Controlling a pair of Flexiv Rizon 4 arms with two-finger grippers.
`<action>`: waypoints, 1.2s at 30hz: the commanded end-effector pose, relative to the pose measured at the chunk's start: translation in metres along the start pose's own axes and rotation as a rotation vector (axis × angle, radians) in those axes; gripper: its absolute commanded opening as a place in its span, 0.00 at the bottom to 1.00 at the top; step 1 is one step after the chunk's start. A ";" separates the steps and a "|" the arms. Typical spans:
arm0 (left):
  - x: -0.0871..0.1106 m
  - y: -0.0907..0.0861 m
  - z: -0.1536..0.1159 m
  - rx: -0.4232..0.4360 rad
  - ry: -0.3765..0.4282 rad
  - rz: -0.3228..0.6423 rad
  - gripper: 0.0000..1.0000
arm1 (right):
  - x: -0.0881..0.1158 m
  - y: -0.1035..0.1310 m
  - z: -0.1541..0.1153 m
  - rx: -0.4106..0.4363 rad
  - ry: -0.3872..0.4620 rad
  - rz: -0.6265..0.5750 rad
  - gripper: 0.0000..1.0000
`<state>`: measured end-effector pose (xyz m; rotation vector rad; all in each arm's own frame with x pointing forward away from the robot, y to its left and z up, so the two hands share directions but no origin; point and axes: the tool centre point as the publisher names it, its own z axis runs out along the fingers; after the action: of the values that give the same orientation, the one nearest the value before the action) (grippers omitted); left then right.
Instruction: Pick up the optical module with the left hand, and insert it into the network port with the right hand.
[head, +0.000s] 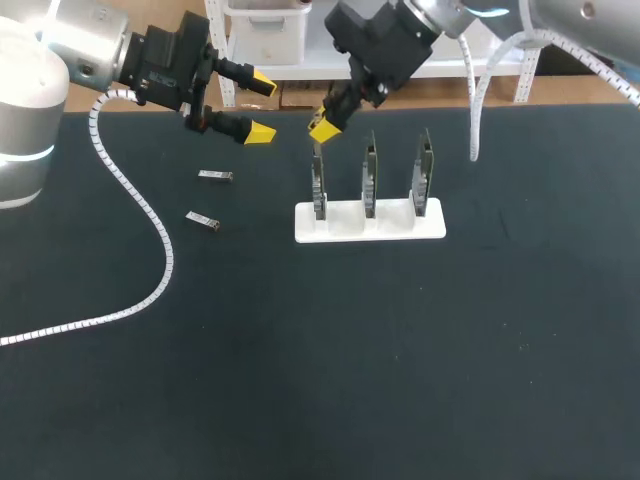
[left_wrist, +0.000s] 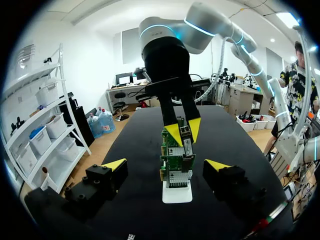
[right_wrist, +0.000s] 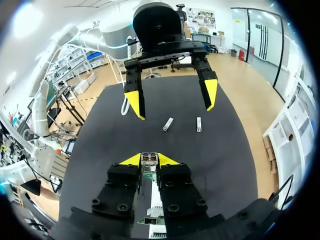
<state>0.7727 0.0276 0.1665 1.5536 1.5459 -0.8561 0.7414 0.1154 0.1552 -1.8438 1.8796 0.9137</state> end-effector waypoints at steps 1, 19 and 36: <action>-0.001 0.001 0.000 0.001 0.004 -0.001 1.00 | -0.001 -0.007 0.005 -0.011 0.019 0.006 0.00; -0.001 0.001 0.000 0.001 0.004 -0.001 1.00 | -0.007 -0.003 -0.002 0.020 0.052 -0.004 0.00; -0.001 0.001 0.000 0.001 0.004 -0.001 1.00 | -0.002 -0.001 0.002 0.023 0.035 0.018 0.00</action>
<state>0.7727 0.0276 0.1665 1.5536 1.5459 -0.8561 0.7452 0.1213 0.1575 -1.8536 1.9296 0.8696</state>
